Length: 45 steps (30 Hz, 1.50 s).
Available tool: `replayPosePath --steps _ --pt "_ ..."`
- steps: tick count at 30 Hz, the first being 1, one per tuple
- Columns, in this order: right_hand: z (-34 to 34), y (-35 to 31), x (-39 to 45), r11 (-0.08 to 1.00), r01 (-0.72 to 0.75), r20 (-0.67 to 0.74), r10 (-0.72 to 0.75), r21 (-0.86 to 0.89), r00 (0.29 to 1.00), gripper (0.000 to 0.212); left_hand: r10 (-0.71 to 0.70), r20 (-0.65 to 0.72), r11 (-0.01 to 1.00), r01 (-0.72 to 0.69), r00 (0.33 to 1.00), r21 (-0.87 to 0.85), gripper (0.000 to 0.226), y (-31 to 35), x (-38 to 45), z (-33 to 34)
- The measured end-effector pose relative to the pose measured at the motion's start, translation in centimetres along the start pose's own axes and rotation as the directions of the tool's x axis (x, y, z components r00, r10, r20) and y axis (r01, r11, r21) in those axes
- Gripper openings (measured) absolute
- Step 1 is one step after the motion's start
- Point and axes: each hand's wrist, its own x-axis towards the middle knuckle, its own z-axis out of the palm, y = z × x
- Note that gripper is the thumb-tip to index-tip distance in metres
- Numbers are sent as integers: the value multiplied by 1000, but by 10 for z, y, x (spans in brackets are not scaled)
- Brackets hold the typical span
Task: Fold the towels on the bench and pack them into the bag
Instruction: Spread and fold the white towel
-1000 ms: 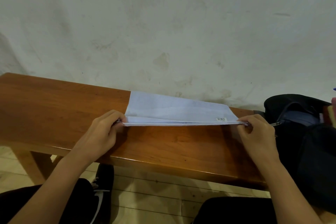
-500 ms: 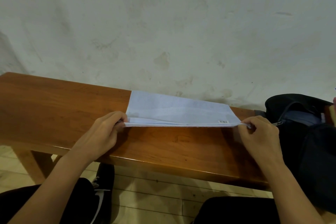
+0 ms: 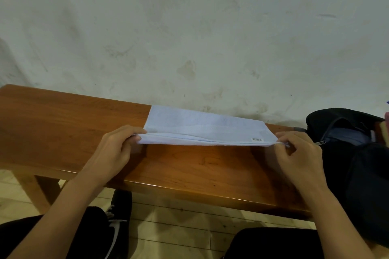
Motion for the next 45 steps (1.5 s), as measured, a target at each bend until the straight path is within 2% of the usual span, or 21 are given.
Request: replayPosePath --steps 2,5,7,12,18,25,30,32,34,37,39,41,43,45 --pt "-1 -4 -1 996 18 16 -19 87 1000 14 -47 -24 999 47 999 -7 44 3 0 -4" --pt "1 -6 -4 984 -42 144 17 175 989 20 -165 -65 982 157 984 -106 36 6 -1 -7" --pt "1 -5 -5 977 -66 189 28 202 982 24 -197 -72 968 182 978 -172 34 6 -1 -7" --pt "3 -3 -7 957 -109 195 56 269 979 24 -241 -21 956 233 970 -180 39 10 -1 -5" --pt "7 -10 -5 941 -118 168 67 316 983 24 -261 -73 933 231 963 -277 35 26 -1 -3" --pt "12 0 -6 939 -162 259 83 302 962 25 -299 34 917 297 954 -267 26 20 -1 3" --pt "8 -2 -4 928 -151 190 89 340 978 23 -338 -2 907 325 941 -269 29 26 1 1" --pt "5 -5 -3 924 -136 132 94 357 987 27 -401 42 881 398 915 -258 28 26 4 0" --pt "4 -5 -2 922 -134 94 107 364 990 31 -441 155 844 467 884 -263 21 26 4 -4" --pt "4 -1 -4 925 -150 150 103 349 983 30 -386 394 810 511 834 -287 15 25 2 -18" --pt "5 2 -6 940 -150 181 98 305 979 30 -349 457 801 514 818 -308 13 24 1 -26" --pt "6 2 -5 972 -125 187 88 200 979 24 -367 387 832 485 846 -270 12 23 3 -30" --pt "6 -3 -1 994 -84 127 74 70 989 17 -406 233 857 456 884 -241 14 26 7 -29" --pt "6 -12 4 988 -102 1 102 113 995 14 -414 73 856 416 907 -308 16 34 13 -27"
